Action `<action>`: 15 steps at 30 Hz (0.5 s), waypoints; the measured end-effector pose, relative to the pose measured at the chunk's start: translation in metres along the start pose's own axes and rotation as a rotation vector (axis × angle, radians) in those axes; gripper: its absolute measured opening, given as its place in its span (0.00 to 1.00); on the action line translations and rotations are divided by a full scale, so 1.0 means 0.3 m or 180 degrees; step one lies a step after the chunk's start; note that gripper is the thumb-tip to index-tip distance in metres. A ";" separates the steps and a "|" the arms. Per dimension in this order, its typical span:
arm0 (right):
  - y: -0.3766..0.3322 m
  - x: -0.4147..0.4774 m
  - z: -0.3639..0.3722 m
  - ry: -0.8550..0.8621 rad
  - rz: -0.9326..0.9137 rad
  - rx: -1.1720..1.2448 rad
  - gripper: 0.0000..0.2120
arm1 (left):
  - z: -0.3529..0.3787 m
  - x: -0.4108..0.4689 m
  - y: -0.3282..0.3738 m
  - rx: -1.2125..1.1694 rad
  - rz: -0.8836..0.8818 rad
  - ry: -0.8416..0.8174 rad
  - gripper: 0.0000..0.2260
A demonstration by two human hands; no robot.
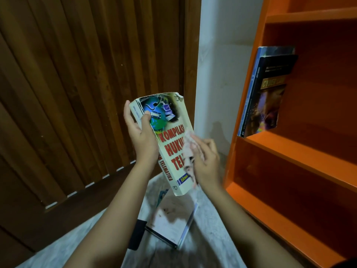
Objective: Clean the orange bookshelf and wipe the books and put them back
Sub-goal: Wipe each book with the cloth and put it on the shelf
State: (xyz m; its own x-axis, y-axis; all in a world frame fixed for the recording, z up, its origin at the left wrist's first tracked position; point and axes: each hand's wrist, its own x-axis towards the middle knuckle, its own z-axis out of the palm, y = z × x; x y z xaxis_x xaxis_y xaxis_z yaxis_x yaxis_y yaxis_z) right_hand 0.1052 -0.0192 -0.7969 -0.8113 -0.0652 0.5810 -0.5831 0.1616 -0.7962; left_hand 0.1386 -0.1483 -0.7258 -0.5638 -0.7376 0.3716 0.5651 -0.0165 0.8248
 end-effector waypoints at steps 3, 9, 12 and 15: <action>-0.008 -0.096 -0.003 -0.0393 -0.1242 -0.0136 0.12 | -0.007 0.023 0.020 -0.0058 0.0100 0.0150 0.23; 0.067 -0.104 -0.033 -0.0185 -0.0188 -0.0450 0.19 | -0.036 0.043 0.072 -0.0231 0.0179 0.0242 0.22; 0.048 -0.025 -0.070 0.0140 0.0097 -0.0178 0.19 | -0.008 0.032 0.088 -0.0317 0.0103 0.0040 0.21; 0.028 0.076 -0.144 -0.0268 0.0450 0.0226 0.20 | 0.066 0.014 0.106 -0.0316 0.0139 -0.0390 0.22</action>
State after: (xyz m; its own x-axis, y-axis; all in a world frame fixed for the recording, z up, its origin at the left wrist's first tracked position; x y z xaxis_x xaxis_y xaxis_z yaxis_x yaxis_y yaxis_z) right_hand 0.0836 0.0232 -0.7831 -0.8844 -0.1295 0.4485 -0.4620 0.1051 -0.8806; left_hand 0.1423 -0.1384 -0.6896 -0.6032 -0.6513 0.4605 0.6441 -0.0571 0.7628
